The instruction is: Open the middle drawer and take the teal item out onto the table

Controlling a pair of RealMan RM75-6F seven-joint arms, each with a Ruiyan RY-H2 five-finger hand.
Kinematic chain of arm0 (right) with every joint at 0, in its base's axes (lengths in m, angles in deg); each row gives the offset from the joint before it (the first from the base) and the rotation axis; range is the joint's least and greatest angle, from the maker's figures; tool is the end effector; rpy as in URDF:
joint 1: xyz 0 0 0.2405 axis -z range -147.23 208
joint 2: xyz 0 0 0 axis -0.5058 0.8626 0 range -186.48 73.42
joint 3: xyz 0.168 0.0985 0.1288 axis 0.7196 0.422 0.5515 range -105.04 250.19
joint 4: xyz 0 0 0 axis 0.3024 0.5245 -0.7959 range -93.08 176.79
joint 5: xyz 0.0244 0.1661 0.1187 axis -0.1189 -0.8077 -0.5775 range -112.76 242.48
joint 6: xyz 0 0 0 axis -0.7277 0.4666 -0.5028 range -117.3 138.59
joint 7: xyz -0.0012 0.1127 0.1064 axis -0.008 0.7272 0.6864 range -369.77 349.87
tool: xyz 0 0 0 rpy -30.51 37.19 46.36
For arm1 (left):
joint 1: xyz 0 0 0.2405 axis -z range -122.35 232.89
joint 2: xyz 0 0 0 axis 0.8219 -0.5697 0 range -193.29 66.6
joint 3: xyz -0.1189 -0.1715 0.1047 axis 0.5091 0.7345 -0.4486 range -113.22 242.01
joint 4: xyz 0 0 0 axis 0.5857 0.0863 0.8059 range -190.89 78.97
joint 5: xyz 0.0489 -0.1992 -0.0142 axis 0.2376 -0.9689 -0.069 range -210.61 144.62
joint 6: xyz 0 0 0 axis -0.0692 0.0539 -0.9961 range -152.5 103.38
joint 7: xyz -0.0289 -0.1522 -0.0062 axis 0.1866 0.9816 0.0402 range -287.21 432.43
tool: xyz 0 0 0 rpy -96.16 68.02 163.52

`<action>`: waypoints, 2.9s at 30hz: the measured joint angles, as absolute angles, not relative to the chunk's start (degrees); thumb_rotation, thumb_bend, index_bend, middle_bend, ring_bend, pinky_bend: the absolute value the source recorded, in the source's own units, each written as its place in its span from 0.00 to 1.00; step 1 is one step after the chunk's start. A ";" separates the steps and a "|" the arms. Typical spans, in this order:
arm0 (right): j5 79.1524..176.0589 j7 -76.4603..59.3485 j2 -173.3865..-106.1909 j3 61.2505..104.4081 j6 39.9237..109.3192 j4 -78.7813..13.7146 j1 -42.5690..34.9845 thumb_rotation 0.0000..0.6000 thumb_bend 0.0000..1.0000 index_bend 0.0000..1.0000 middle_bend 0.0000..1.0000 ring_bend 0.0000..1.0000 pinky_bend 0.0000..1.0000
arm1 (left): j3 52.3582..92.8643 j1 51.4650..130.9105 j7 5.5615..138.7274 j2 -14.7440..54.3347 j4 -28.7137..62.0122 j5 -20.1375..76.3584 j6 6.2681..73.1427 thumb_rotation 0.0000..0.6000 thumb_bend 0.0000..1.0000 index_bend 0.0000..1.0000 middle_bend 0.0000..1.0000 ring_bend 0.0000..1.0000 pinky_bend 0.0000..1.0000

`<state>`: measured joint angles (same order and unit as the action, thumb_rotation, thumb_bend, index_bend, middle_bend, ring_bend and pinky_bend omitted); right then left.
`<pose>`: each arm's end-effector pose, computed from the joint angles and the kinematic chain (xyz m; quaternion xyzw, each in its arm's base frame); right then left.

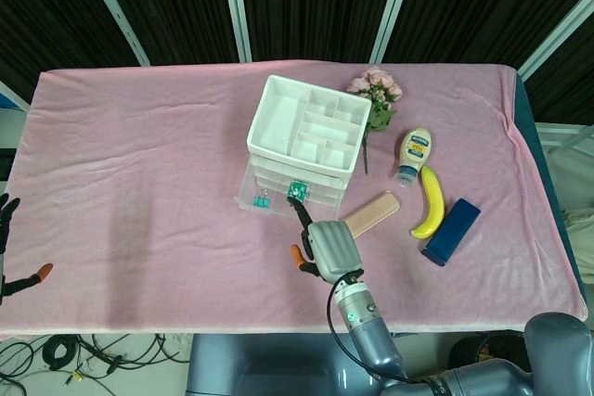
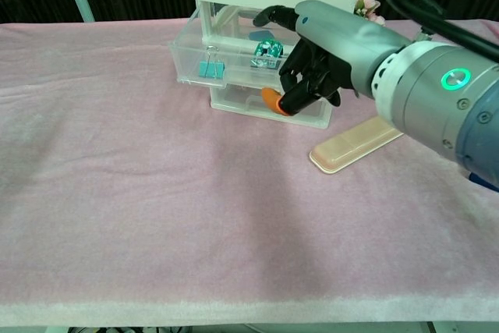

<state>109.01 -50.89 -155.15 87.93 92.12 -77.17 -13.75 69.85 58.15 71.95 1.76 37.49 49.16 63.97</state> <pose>-0.0136 -0.2501 -0.0058 0.6423 -0.5140 0.4380 0.3624 -0.2925 0.1878 0.1655 -0.5413 -0.3888 -0.4059 0.6254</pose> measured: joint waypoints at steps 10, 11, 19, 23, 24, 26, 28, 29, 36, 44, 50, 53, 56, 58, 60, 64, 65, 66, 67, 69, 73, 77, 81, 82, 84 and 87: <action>112.91 -56.58 -152.66 87.38 93.92 -83.49 -14.63 1.00 0.26 0.01 0.82 0.87 0.77 | 69.82 58.11 72.03 1.73 37.48 49.21 64.02 1.00 0.01 0.00 0.00 0.00 0.00; 113.21 -57.32 -152.23 87.44 94.05 -84.01 -14.79 1.00 0.25 0.03 0.84 0.88 0.77 | 69.80 58.10 72.03 1.72 37.52 49.20 64.00 1.00 0.01 0.00 0.00 0.00 0.00; 113.98 -66.62 -144.62 91.43 92.79 -84.18 -18.83 1.00 0.21 0.15 0.90 0.93 0.80 | 69.80 58.05 71.49 1.88 37.28 49.55 64.46 1.00 0.01 0.00 0.00 0.00 0.00; 112.06 -69.37 -140.07 93.38 89.48 -82.90 -21.19 1.00 0.16 0.16 0.90 0.93 0.80 | 69.83 58.03 71.21 2.08 36.83 49.99 64.95 1.00 0.01 0.00 0.00 0.00 0.00; 111.55 -69.83 -139.16 93.66 88.64 -82.59 -21.67 1.00 0.14 0.16 0.90 0.93 0.80 | 69.85 58.02 71.23 2.17 36.69 50.07 65.08 1.00 0.01 0.00 0.00 0.00 0.00; 110.34 -70.70 -137.25 94.11 86.71 -81.93 -22.73 1.00 0.11 0.17 0.90 0.92 0.80 | 69.88 58.02 71.31 2.26 36.60 50.18 65.19 1.00 0.01 0.00 0.00 0.00 0.00; 109.20 -71.53 -135.55 94.24 84.77 -81.39 -23.71 1.00 0.08 0.17 0.90 0.92 0.80 | 69.91 58.04 71.33 2.35 36.47 50.41 65.38 1.00 0.00 0.00 0.00 0.00 0.00; 108.62 -71.94 -134.86 94.22 83.91 -81.21 -24.13 1.00 0.07 0.17 0.90 0.92 0.80 | 69.92 58.04 71.31 2.40 36.36 50.56 65.51 1.00 0.00 0.00 0.00 0.00 0.00; 102.35 -76.38 -130.59 92.70 76.61 -78.83 -28.72 1.00 0.06 0.23 0.90 0.92 0.80 | 70.02 57.94 70.67 3.13 35.36 51.29 66.60 1.00 0.00 0.00 0.00 0.00 0.00; 99.85 -78.11 -129.94 90.12 71.30 -73.03 -34.34 1.00 0.06 0.27 0.90 0.92 0.80 | 70.20 57.95 70.53 3.23 35.35 50.96 66.56 1.00 0.00 0.00 0.00 0.00 0.00; 97.96 -79.25 -130.72 88.41 70.11 -69.63 -37.45 1.00 0.06 0.31 0.90 0.92 0.80 | 70.34 57.98 70.54 3.26 35.44 50.68 66.46 1.00 0.00 0.00 0.00 0.00 0.00; 96.89 -79.47 -131.11 87.52 69.75 -68.58 -38.68 1.00 0.07 0.33 0.90 0.92 0.80 | 70.41 58.03 70.54 3.25 35.47 50.51 66.33 1.00 0.00 0.00 0.00 0.00 0.00; 96.11 -79.29 -131.65 86.95 69.43 -67.50 -39.46 1.00 0.08 0.34 0.90 0.92 0.80 | 70.46 58.06 70.51 3.25 35.51 50.42 66.27 1.00 0.00 0.00 0.00 0.00 0.00; 95.36 -78.76 -132.13 86.54 69.08 -66.70 -39.97 1.00 0.08 0.34 0.90 0.92 0.80 | 70.52 58.06 70.53 3.25 35.54 50.27 66.23 1.00 0.00 0.00 0.00 0.00 0.00; 94.86 -78.42 -132.44 86.05 68.71 -66.17 -40.50 1.00 0.08 0.34 0.90 0.92 0.80 | 70.61 58.07 70.49 3.23 35.56 49.98 66.13 1.00 0.00 0.00 0.00 0.00 0.00; 94.50 -77.39 -133.09 85.40 68.12 -65.24 -41.41 1.00 0.08 0.34 0.90 0.92 0.80 | 70.73 58.15 70.36 3.20 35.72 49.58 65.79 1.00 0.00 0.00 0.00 0.00 0.00; 94.47 -77.14 -133.28 85.26 68.03 -64.95 -41.58 1.00 0.08 0.34 0.90 0.92 0.80 | 70.73 58.18 70.30 3.20 35.74 49.55 65.73 1.00 0.00 0.00 0.00 0.00 0.00; 94.41 -76.90 -133.46 85.12 67.94 -64.66 -41.73 1.00 0.08 0.34 0.90 0.92 0.80 | 70.74 58.19 70.27 3.19 35.75 49.53 65.71 1.00 0.00 0.00 0.00 0.00 0.00; 94.33 -76.72 -133.69 84.94 67.82 -64.28 -41.92 1.00 0.08 0.34 0.90 0.92 0.80 | 70.75 58.20 70.26 3.19 35.76 49.50 65.70 1.00 0.00 0.00 0.00 0.00 0.00; 94.16 -76.48 -134.05 84.64 67.62 -63.65 -42.17 1.00 0.08 0.34 0.90 0.92 0.80 | 70.80 58.20 70.28 3.18 35.78 49.38 65.66 1.00 0.00 0.00 0.00 0.00 0.00; 93.92 -75.97 -134.98 83.76 67.23 -61.90 -42.71 1.00 0.08 0.34 0.90 0.92 0.80 | 70.82 58.27 70.22 3.09 35.83 49.04 65.26 1.00 0.00 0.00 0.00 0.00 0.00; 93.78 -74.90 -135.93 82.81 66.91 -60.29 -43.11 1.00 0.09 0.35 0.90 0.92 0.80 | 70.92 58.33 70.09 3.05 35.93 48.68 65.05 1.00 0.00 0.00 0.00 0.00 0.00; 94.21 -74.08 -136.41 82.25 66.87 -59.43 -43.37 1.00 0.11 0.38 0.90 0.92 0.80 | 71.02 58.43 70.01 3.03 35.99 48.31 64.74 1.00 0.00 0.00 0.00 0.00 0.00; 94.32 -73.63 -136.56 82.15 66.88 -59.26 -43.40 1.00 0.11 0.38 0.90 0.92 0.80 | 71.04 58.44 69.97 3.02 36.01 48.26 64.71 1.00 0.00 0.00 0.00 0.00 0.00; 94.46 -72.96 -136.78 81.93 66.89 -58.99 -43.43 1.00 0.11 0.38 0.90 0.92 0.80 | 71.08 58.46 69.94 3.02 36.05 48.16 64.65 1.00 0.00 0.00 0.00 0.00 0.00; 94.56 -72.55 -137.07 81.28 66.90 -58.50 -43.51 1.00 0.13 0.38 0.90 0.92 0.80 | 71.13 58.46 70.00 3.01 36.08 48.01 64.61 1.00 0.00 0.00 0.00 0.00 0.00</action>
